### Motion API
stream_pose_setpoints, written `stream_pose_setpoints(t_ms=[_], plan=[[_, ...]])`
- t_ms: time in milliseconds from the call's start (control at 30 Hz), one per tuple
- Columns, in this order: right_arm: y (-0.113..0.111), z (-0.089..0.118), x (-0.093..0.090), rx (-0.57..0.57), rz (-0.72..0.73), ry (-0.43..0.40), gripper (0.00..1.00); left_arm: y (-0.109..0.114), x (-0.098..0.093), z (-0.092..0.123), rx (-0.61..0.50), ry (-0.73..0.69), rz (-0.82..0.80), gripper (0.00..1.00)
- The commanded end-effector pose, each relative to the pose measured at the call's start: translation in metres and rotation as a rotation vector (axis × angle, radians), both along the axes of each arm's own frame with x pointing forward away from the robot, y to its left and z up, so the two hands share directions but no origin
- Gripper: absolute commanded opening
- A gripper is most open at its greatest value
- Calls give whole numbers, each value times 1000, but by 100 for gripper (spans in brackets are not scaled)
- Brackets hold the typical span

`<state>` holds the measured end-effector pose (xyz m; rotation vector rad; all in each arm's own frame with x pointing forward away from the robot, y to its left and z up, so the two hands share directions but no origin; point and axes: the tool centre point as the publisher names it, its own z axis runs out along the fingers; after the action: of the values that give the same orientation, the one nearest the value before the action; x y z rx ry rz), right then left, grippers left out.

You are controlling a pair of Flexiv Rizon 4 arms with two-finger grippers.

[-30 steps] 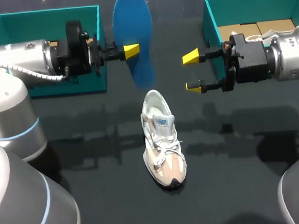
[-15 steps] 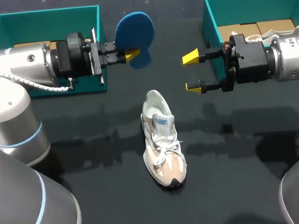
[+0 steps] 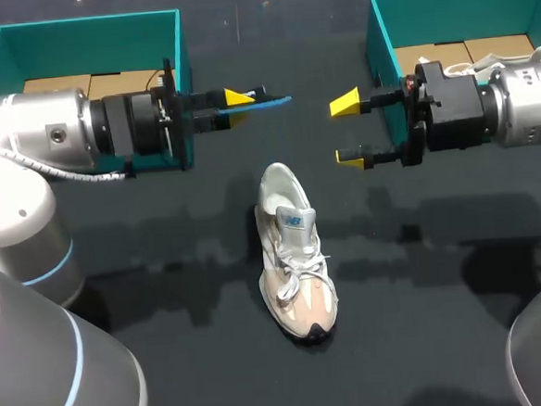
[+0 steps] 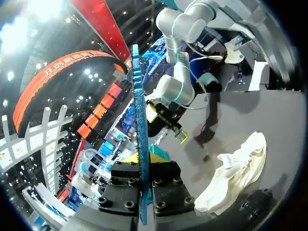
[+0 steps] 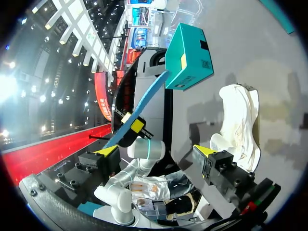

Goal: Take the shoe out of the shoebox, open the shoe tongue, remove and reinsert the insole, then place the shoe into the shoebox

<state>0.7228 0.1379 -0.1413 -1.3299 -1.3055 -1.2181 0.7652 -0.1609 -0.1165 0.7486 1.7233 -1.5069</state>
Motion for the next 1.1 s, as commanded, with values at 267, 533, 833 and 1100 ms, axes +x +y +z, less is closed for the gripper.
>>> stream_pose_setpoints(t_ms=[267, 533, 833, 1100], plan=[[2, -1, 0, -2, -1, 1, 100, 1, 6, -8, 109, -397, 23, 0], [2, -1, 0, -2, -1, 1, 100, 1, 7, -7, 113, -442, 31, 0], [4, 0, 1, -11, 8, -5, 100, -9, 9, -15, 111, -567, 23, 0], [21, 2, 6, -4, 59, -81, 100, -17, 19, -21, 113, -632, 50, 0]])
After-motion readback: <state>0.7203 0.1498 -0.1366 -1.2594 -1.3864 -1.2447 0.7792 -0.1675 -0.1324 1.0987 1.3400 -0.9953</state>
